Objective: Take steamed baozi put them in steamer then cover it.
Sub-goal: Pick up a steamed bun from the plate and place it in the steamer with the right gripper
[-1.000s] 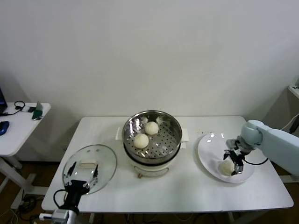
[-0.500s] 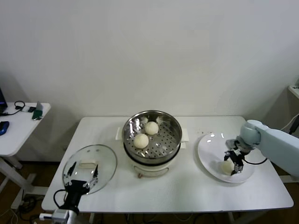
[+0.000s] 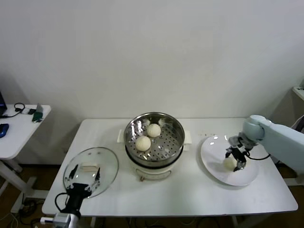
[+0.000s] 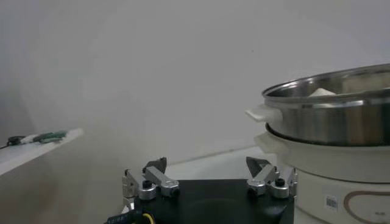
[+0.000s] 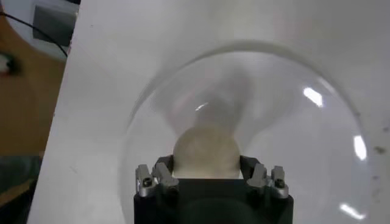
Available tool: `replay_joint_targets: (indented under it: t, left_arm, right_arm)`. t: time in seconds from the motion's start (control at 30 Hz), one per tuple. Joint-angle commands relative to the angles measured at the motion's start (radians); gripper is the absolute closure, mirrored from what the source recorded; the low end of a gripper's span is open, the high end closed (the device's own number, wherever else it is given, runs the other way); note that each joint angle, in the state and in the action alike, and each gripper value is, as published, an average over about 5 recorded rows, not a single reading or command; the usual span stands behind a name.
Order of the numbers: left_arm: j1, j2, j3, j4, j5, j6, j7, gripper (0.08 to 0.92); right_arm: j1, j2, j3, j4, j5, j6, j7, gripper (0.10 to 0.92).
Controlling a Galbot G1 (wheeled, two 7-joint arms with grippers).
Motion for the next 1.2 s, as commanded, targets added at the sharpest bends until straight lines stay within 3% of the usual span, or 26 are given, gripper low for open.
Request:
replay_joint_targets:
  t: [0.03, 0.2, 0.47, 0.97, 1.2]
  left_arm:
    - [0.002, 0.000, 0.003, -0.001, 0.000, -0.003, 0.001, 0.177]
    - [0.002, 0.003, 0.005, -0.001, -0.001, -0.005, 0.001, 0.177]
    - [-0.010, 0.010, 0.019, 0.000, -0.004, -0.002, 0.001, 0.177]
    - [-0.005, 0.024, 0.024, 0.004, -0.028, -0.004, 0.002, 0.177]
    - [-0.014, 0.034, 0.022, 0.007, -0.043, -0.001, 0.003, 0.177]
  right_arm:
    - [0.329, 0.062, -0.181, 0.094, -0.082, 0.237, -0.044, 0.327]
    - [0.497, 0.129, -0.230, 0.206, -0.139, 0.408, -0.065, 0.322]
    - [0.601, 0.262, -0.233, 0.331, -0.103, 0.485, -0.085, 0.321]
    - [0.403, 0.616, -0.168, 0.156, -0.125, 0.504, -0.072, 0.322]
    - [0.311, 0.701, -0.165, 0.090, -0.134, 0.522, -0.072, 0.321]
